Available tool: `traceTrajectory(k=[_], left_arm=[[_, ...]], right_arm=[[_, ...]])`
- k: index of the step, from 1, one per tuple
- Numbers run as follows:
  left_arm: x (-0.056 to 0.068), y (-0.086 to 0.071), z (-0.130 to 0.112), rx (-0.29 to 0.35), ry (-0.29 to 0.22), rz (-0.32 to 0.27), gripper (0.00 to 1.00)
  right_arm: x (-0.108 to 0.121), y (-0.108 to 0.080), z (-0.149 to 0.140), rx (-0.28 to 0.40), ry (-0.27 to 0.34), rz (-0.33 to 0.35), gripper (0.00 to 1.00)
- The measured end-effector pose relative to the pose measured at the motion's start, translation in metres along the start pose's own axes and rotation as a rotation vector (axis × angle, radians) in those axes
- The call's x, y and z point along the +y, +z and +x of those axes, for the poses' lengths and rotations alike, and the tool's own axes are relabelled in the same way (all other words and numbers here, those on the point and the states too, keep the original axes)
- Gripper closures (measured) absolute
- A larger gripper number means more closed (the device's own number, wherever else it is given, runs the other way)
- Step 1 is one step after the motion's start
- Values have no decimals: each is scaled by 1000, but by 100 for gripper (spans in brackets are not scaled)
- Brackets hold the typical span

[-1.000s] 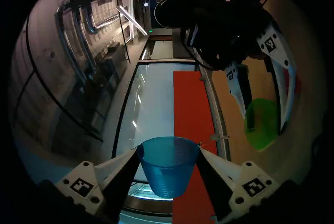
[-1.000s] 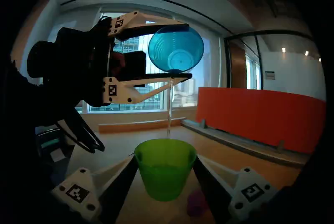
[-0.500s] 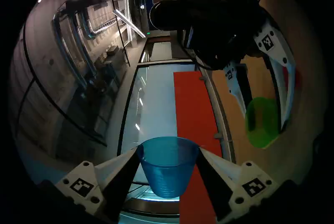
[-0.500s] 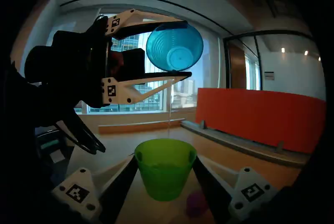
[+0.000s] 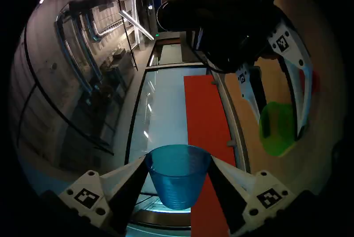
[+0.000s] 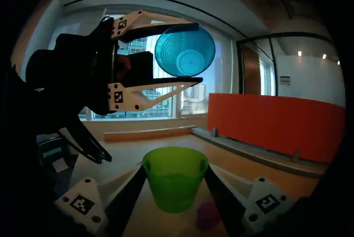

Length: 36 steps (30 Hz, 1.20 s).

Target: Pour water

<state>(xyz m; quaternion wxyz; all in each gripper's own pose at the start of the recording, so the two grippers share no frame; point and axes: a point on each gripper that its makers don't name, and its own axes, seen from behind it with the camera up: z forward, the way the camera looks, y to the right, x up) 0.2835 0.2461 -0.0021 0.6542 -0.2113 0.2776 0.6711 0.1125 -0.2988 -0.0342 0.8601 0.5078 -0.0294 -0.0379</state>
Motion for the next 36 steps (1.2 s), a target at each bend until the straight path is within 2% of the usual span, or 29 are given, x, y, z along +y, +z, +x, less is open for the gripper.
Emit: traceTrajectory(k=[5, 14, 20, 26, 36], left_arm=[[1, 0, 0, 1, 0, -2, 12], [-5, 2, -4, -1, -16, -1, 12], [-9, 5, -9, -3, -46, -4, 12], [-7, 4, -12, -9, -145, -10, 12], [-1, 6, -22, -43, -388, 4, 12]], right_arm=[[0, 0, 0, 1, 0, -1, 10], [1, -1, 0, 1, -1, -5, 10], [2, -1, 0, 2, 0, -7, 10], [4, -2, 1, 4, -3, -9, 10], [6, -5, 4, 11, -2, -15, 10]])
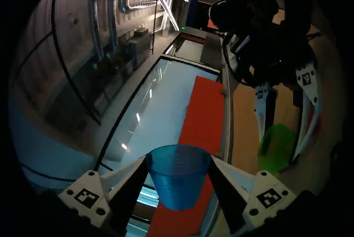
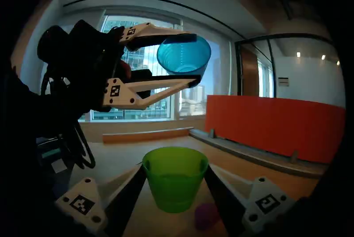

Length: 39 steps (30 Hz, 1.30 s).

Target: Pour water

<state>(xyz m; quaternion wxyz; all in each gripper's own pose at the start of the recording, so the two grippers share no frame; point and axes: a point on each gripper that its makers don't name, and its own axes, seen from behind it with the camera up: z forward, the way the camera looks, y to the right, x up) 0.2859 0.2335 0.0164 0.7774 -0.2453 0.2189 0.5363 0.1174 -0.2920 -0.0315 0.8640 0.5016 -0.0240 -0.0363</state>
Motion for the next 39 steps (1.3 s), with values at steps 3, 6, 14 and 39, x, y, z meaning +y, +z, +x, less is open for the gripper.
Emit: traceTrajectory(k=[3, 6, 14, 39], left_arm=[[3, 1, -4, -7, -79, -4, 12], [3, 3, -7, -11, -158, -1, 12], [-7, 3, -18, -36, -350, 28, 13], [-29, 10, -50, -65, -1045, 43, 13]], right_arm=[[0, -1, 1, 2, -1, -1, 10], [0, -2, 1, 3, -2, -2, 10], [2, -4, 1, 4, -3, -7, 10], [-1, -8, 7, 10, -12, -10, 10]])
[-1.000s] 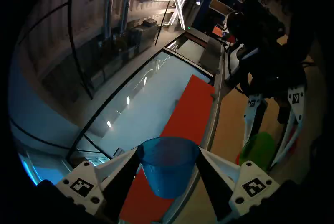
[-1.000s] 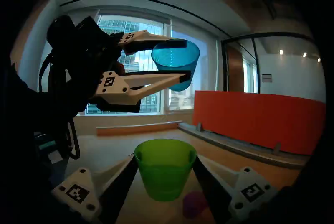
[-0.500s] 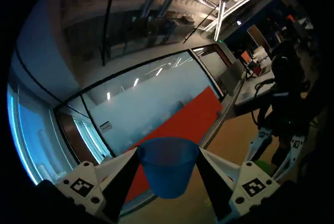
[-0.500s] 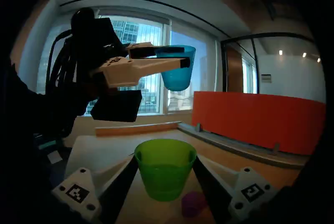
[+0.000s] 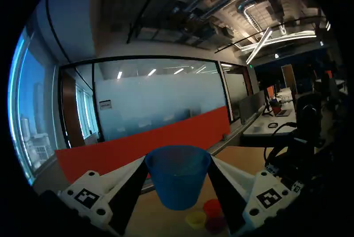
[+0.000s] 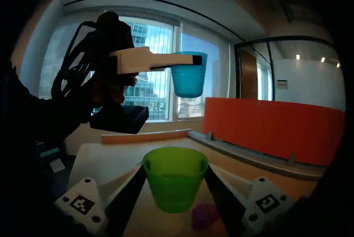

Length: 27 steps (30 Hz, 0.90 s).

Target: Pour water

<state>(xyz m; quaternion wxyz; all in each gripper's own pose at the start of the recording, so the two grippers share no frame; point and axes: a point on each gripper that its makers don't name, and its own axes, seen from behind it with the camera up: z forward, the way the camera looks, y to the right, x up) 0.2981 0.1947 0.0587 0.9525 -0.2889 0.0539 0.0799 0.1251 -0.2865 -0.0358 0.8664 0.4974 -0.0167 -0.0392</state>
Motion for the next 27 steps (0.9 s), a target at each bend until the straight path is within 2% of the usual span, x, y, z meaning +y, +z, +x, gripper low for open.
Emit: traceTrajectory(k=[5, 8, 27], left_arm=[[-6, 2, 0, -1, -118, -3, 13], [-10, 2, 0, 6, -170, -8, 12], [-20, -7, -3, 11, -159, 6, 13]], right_arm=[[-1, -1, 2, 1, -1, -1, 10], [-1, -1, 2, 0, -2, -2, 10], [-4, -1, 1, -10, 2, -8, 10]])
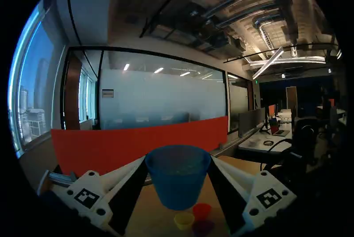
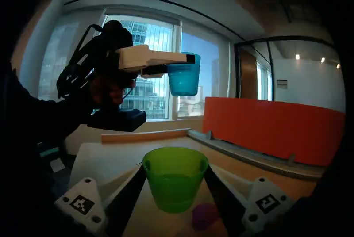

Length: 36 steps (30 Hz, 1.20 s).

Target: Pour water

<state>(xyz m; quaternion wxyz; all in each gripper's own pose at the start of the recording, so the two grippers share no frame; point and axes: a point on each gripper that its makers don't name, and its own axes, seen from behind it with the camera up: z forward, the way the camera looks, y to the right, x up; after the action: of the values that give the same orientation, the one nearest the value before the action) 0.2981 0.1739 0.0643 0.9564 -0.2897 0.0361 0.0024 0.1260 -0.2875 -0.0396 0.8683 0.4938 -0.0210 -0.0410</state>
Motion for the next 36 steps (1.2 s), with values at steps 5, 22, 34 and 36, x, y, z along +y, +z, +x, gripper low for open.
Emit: traceTrajectory(k=[5, 22, 34, 36], left_arm=[[-5, -5, -9, -13, 8, 11, 12], [-22, -31, -42, -44, 4, 46, 12], [-25, -50, -61, -67, 12, 51, 12], [-25, -53, -62, -68, 16, 50, 13]], right_arm=[[4, -4, 2, 0, 5, -17, 10], [43, -50, 9, -20, 9, -132, 10], [78, -92, 22, -14, 30, -230, 10], [83, -98, 23, -14, 33, -246, 10]])
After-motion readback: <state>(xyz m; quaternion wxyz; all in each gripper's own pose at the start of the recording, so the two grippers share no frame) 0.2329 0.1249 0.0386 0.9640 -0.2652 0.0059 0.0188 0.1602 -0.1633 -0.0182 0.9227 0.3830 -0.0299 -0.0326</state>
